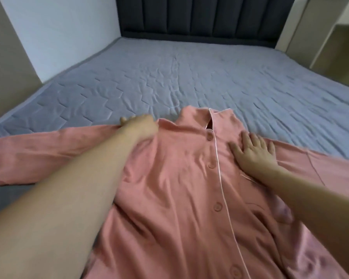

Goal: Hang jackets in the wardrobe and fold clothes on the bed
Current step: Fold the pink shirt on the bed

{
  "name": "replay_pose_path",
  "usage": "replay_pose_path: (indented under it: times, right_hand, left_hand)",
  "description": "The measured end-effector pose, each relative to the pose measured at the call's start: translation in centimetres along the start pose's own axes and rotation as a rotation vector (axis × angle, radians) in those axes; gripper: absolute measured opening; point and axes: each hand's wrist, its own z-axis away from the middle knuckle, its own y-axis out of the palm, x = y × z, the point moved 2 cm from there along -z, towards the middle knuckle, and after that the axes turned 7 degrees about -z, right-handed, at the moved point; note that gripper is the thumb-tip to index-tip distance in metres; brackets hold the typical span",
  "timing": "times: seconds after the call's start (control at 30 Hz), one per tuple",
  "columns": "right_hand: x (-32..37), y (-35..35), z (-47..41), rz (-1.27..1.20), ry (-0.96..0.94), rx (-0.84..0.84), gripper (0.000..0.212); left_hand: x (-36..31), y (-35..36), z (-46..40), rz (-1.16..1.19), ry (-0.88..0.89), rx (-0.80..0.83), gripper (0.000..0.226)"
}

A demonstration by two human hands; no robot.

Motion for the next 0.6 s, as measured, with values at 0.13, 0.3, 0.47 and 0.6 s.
replay_pose_path:
  times: [0.13,0.3,0.47,0.6]
  right_hand:
    - [-0.3,1.7,-0.4,-0.041,-0.023,-0.153,0.073]
    - [-0.3,1.6,-0.2,-0.091,-0.047,-0.168,0.068]
    - [-0.2,-0.1,4.2,-0.207,-0.045,0.039,0.073]
    - [-1.1,-1.2,13.0,-0.134,-0.124,0.186,0.079]
  left_hand:
    - [-0.9,3.7,1.9,-0.214,-0.088,-0.402,0.028]
    - [-1.9,3.6,4.9,-0.18,-0.123,-0.295,0.054]
    - [-0.8,8.3,21.7,-0.195,0.125,-0.066,0.083]
    - [-0.8,6.8,25.6,-0.213,0.078,0.069,0.071]
